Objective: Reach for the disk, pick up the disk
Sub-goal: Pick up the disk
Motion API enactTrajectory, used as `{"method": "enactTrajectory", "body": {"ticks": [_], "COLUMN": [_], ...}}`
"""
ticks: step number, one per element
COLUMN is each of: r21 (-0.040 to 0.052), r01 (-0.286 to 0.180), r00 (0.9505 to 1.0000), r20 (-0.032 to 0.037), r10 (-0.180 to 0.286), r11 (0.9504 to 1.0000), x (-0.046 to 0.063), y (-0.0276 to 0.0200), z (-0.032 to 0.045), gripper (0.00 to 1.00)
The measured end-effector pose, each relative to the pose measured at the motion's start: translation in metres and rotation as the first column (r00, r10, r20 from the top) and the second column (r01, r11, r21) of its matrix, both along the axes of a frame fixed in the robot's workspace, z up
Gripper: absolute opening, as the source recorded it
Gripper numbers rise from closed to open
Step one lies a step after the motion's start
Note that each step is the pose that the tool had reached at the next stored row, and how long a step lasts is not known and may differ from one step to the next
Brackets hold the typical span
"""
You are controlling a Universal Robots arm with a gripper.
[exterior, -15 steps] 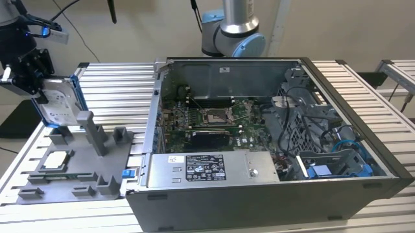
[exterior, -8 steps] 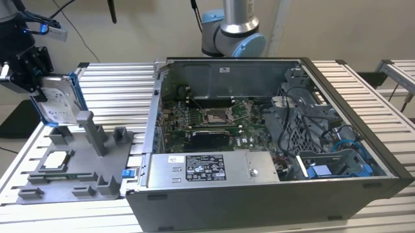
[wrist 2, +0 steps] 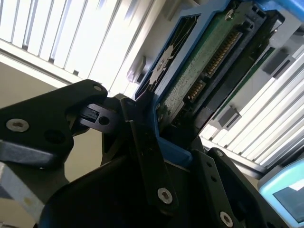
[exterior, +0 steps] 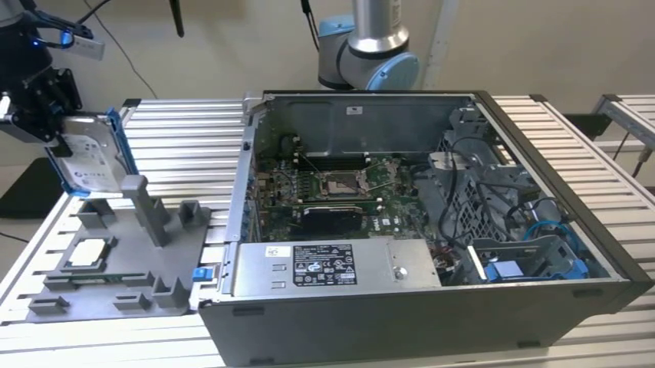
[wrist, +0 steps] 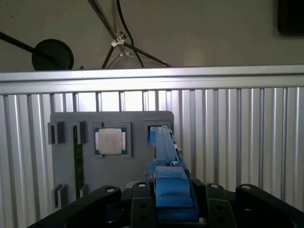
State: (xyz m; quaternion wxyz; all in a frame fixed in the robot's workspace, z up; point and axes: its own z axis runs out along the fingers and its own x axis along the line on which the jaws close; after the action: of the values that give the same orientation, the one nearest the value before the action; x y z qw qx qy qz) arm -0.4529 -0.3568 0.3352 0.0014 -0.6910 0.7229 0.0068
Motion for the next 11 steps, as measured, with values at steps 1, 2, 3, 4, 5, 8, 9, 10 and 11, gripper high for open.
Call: {"method": "enactTrajectory", "body": {"ticks": [1,2,3,4,5,8,9,10,11], "r21": [0.0000,0.0000,-0.0001,0.0000,0.0000,0.0000,0.0000,0.0000,0.0000], "r01": [0.000,0.000,0.000,0.000,0.000,0.000,0.000,0.000,0.000], "r00": [1.0000,1.0000,1.0000,1.0000,1.0000,1.0000,1.0000,1.0000,1.0000], "r20": [0.0000,-0.0001,-0.0001,0.0000,-0.0001,0.0000,-0.0001,-0.0001,0.0000], "r10": [0.000,0.000,0.000,0.000,0.000,0.000,0.000,0.000,0.000], "r11": [1.0000,1.0000,1.0000,1.0000,1.0000,1.0000,1.0000,1.0000,1.0000], "x": [0.000,0.000,0.000,0.000,0.000,0.000,0.000,0.000,0.000], "y": [0.0000,0.0000,0.0000,0.0000,0.0000,0.0000,0.0000,0.0000,0.0000], "z": [0.0008,0.0017,0.0026,0.0035,0.0046,0.0077,0.0089,0.0099,0.0109], "gripper": [0.00,0.00,0.00,0.00,0.00,0.00,0.00,0.00,0.00]}}
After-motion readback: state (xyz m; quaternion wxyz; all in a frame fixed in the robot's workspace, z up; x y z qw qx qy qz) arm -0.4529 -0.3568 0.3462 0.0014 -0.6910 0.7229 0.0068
